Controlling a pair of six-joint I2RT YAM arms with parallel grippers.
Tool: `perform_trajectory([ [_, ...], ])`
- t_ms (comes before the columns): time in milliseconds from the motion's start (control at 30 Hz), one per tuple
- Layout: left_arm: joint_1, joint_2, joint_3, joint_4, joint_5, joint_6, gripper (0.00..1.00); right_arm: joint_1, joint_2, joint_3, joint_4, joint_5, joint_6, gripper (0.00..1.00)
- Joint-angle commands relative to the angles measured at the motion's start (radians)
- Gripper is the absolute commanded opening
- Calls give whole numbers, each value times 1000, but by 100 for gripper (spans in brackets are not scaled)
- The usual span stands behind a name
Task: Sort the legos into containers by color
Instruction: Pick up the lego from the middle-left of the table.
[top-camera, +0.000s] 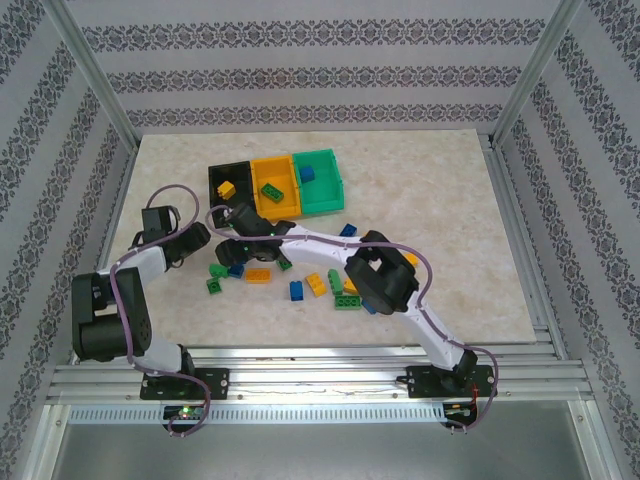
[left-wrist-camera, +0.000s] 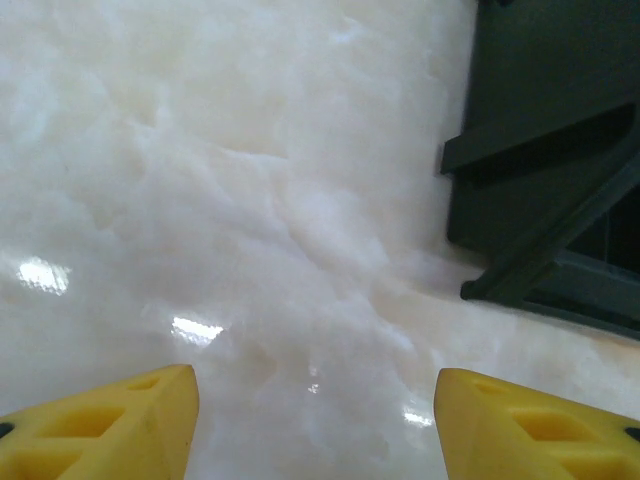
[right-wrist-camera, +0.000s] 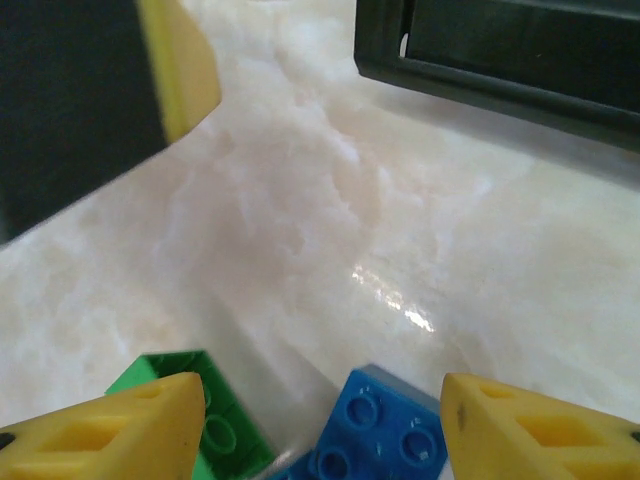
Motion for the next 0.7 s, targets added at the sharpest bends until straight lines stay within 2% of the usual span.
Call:
perform_trajectory([
  [0,1,-76,-64,174,2,-54,63,25,53,80,-121,112,-31,64],
  [100,1,-105,-102,236,-7,-62,63,31,86,115,-180,143,-29,64],
  [300,1,-115,-112,256,7,-59,63,35,95,85,-208,178,-22,57],
  [533,1,-151,-173,345,44,-89,63,36,32,-56,-186,245,-20,58],
  [667,0,-164,-190,382,64,-107,62,19,24,-89,-157,214,1,55],
])
